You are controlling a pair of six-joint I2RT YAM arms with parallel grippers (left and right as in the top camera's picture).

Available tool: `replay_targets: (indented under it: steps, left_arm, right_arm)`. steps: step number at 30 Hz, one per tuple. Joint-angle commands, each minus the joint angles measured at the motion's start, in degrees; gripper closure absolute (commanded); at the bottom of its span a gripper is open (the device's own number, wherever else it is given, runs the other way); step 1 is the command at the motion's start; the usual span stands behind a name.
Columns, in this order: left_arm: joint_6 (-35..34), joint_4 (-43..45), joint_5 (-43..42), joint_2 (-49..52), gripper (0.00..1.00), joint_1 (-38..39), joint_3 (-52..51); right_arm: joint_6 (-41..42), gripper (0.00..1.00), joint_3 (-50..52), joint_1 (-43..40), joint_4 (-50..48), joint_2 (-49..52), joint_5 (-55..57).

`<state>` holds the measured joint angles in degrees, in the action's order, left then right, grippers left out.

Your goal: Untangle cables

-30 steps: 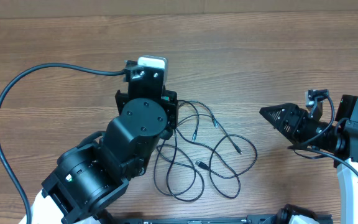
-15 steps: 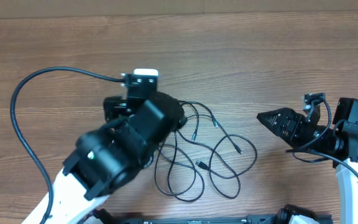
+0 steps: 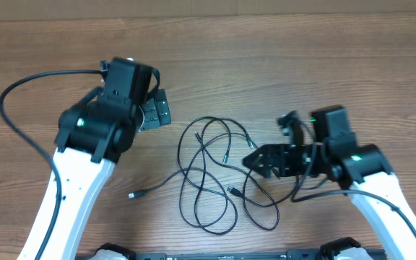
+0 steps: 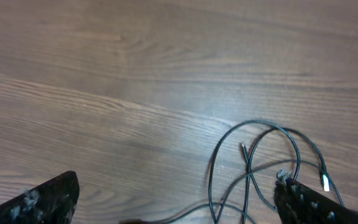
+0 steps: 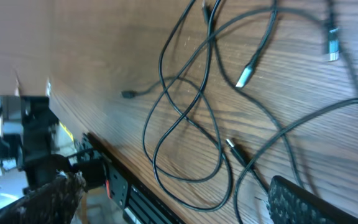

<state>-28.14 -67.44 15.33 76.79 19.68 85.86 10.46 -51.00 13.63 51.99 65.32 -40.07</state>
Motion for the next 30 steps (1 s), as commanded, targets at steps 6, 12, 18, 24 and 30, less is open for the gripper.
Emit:
replay_targets:
  steps: [6, 12, 18, 24, 30]
  left_arm:
    - [4.22, 0.37, -9.22, 7.61, 0.00, -4.42, 0.55]
    - [4.66, 0.22, -9.46, 10.23, 0.00, -6.91, 0.55]
    - [4.63, 0.20, -9.64, 10.32, 0.00, -12.48, 0.55]
    - [4.59, 0.39, -9.40, 10.32, 0.00, -14.71, 0.55]
    - [4.61, 0.37, -9.40, 10.32, 0.00, -14.71, 0.55]
  right_arm:
    - [15.26, 0.14, 0.28, 20.72, -8.63, 16.00, 9.46]
    - [20.33, 0.16, 0.28, 31.80, -14.64, 23.19, 10.45]
    - [24.70, 0.17, 0.28, 36.41, -20.28, 24.74, 13.35]
    - [26.32, 0.17, 0.33, 38.36, -21.99, 25.27, 21.35]
    - [29.24, 0.17, 0.37, 38.51, -25.18, 29.03, 19.43]
